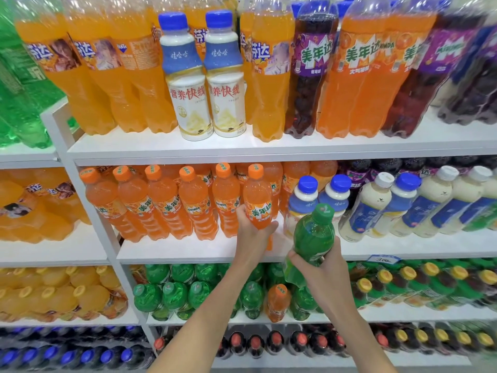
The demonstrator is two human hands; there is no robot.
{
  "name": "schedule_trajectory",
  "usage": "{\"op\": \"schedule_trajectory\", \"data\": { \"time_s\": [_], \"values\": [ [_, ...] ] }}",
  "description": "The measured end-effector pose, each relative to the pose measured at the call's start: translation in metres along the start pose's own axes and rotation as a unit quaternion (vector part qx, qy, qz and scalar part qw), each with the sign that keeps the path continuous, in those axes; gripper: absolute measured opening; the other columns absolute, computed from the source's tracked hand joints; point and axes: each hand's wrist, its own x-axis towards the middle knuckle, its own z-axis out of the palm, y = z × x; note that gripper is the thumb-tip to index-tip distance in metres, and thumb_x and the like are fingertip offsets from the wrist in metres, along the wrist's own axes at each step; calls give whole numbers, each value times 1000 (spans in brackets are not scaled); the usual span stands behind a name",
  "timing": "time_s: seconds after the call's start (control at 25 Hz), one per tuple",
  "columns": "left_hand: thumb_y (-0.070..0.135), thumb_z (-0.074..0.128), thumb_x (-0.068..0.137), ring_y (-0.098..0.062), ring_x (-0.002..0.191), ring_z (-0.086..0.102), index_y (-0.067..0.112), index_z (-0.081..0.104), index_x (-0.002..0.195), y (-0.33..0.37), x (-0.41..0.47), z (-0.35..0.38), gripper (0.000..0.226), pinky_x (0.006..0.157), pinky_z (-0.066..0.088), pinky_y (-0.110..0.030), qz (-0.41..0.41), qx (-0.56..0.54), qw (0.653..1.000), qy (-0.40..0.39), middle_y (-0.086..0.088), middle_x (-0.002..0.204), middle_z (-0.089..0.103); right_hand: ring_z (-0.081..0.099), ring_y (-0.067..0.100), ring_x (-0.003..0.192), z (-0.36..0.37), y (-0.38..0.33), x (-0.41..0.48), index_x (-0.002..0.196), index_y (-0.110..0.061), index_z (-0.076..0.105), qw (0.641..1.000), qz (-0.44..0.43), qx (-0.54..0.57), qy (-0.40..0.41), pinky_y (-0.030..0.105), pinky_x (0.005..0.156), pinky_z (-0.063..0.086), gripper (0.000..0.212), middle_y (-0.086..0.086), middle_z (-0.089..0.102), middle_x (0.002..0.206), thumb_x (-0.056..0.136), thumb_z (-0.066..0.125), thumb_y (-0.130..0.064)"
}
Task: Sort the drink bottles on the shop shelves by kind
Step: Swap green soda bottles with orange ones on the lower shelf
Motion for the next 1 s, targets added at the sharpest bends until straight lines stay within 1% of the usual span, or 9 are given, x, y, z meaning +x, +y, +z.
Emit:
{"op": "schedule_trajectory", "data": {
  "time_s": [0.12, 0.24, 0.32, 0.44, 0.56, 0.64, 0.8, 0.92, 1.0],
  "values": [
    [2, 77, 87, -6, 106, 65, 21, 34, 130, -5, 7, 9, 64, 89, 52, -32, 12, 4, 1000, 9, 3, 119, 62, 62, -6, 88, -3, 0, -2, 123, -28, 45, 1000, 3, 5, -8, 15, 68, 46, 56, -15, 65, 104, 83, 84, -20],
    [6, 78, 87, -9, 113, 62, 22, 32, 132, -11, 11, 15, 66, 98, 52, -37, 21, 4, 1000, 16, 4, 124, 61, 63, -8, 86, -5, 0, -1, 124, -28, 45, 1000, 5, -2, -11, 15, 67, 48, 57, -14, 65, 105, 83, 84, -20],
    [12, 79, 88, -9, 118, 60, 23, 30, 136, -15, 12, 18, 69, 102, 50, -38, 32, 13, 999, 27, 5, 129, 59, 62, -8, 87, -4, 0, -1, 124, -27, 45, 1000, 5, -9, -12, 15, 66, 49, 58, -13, 65, 105, 83, 84, -21],
    [23, 79, 90, -14, 125, 57, 21, 25, 142, -21, 12, 19, 75, 108, 48, -39, 53, 29, 997, 38, 0, 137, 56, 63, -8, 89, -3, 1, -1, 125, -28, 45, 1000, 6, -13, -15, 11, 66, 49, 59, -14, 65, 106, 82, 84, -21],
    [27, 78, 91, -17, 132, 53, 20, 20, 148, -27, 14, 15, 81, 112, 45, -39, 53, 48, 997, 17, -2, 144, 51, 63, -3, 92, 0, 2, -2, 125, -28, 44, 1000, 7, -15, -22, 11, 65, 49, 58, -15, 65, 106, 83, 84, -22],
    [21, 76, 93, -17, 132, 53, 16, 19, 148, -27, 12, 11, 80, 112, 45, -38, 44, 59, 997, 3, -3, 144, 52, 63, -6, 92, 2, 1, -2, 127, -28, 44, 1000, 9, -13, -25, 11, 66, 48, 60, -17, 64, 107, 83, 84, -22],
    [13, 74, 94, -17, 129, 53, 16, 29, 141, -30, 8, 6, 66, 110, 46, -36, 28, 95, 995, -3, -3, 138, 52, 59, -19, 86, 6, -1, -3, 126, -29, 43, 999, 14, -18, -33, 6, 63, 48, 59, -20, 63, 104, 83, 84, -22],
    [19, 79, 90, -17, 123, 56, 20, 43, 138, -41, 8, 0, 59, 105, 50, -38, 19, 148, 989, -2, 0, 131, 56, 61, -15, 83, 8, -2, -4, 122, -28, 44, 999, 16, -22, -35, 8, 61, 48, 56, -18, 63, 101, 83, 84, -22],
    [25, 83, 86, -18, 115, 63, 23, 51, 127, -48, 4, -4, 52, 97, 55, -38, -3, 170, 985, 13, 4, 124, 63, 61, -12, 83, 8, -3, -5, 120, -30, 44, 999, 14, -22, -35, 10, 61, 47, 55, -19, 63, 101, 83, 84, -24]
  ]
}}
